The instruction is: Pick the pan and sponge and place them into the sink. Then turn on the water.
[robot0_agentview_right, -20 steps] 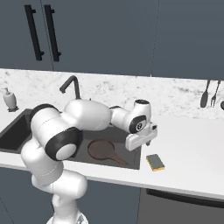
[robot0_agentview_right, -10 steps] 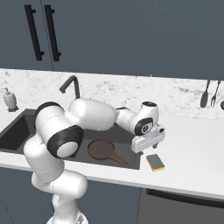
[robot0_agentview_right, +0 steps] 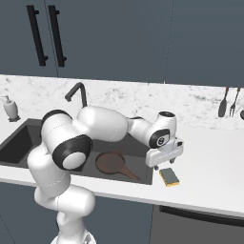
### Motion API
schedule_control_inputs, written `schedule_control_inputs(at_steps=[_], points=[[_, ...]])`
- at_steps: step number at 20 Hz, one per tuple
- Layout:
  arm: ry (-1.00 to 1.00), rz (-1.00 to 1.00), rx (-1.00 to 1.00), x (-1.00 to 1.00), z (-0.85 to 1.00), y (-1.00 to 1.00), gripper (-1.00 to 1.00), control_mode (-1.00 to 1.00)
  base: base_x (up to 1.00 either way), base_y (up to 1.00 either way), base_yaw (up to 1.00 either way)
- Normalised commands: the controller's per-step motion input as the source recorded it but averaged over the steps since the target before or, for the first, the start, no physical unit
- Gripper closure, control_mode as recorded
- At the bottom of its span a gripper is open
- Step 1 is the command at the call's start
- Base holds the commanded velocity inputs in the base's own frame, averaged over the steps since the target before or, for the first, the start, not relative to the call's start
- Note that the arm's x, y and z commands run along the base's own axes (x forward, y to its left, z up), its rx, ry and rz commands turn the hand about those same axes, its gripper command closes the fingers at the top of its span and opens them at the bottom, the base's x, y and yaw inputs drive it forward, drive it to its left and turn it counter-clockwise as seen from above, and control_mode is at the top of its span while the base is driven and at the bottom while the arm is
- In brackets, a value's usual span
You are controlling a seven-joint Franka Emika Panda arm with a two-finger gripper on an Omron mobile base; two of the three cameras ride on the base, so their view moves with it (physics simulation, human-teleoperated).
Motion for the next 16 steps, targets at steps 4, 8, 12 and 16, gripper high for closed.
schedule_control_inputs(at_steps=[4,8,12,16], points=[[0.0,-0.04,0.0,-0.01,-0.06,-0.06,-1.0,-1.0,0.0,0.0,0.0],[0.0,-0.04,0.0,0.0,-0.12,-0.03,-1.0,-1.0,0.0,0.0,0.0],[0.0,-0.03,0.0,0.0,-0.15,-0.02,-1.0,-1.0,0.0,0.0,0.0],[0.0,-0.02,0.0,0.0,-0.18,-0.05,-1.0,-1.0,0.0,0.0,0.0]])
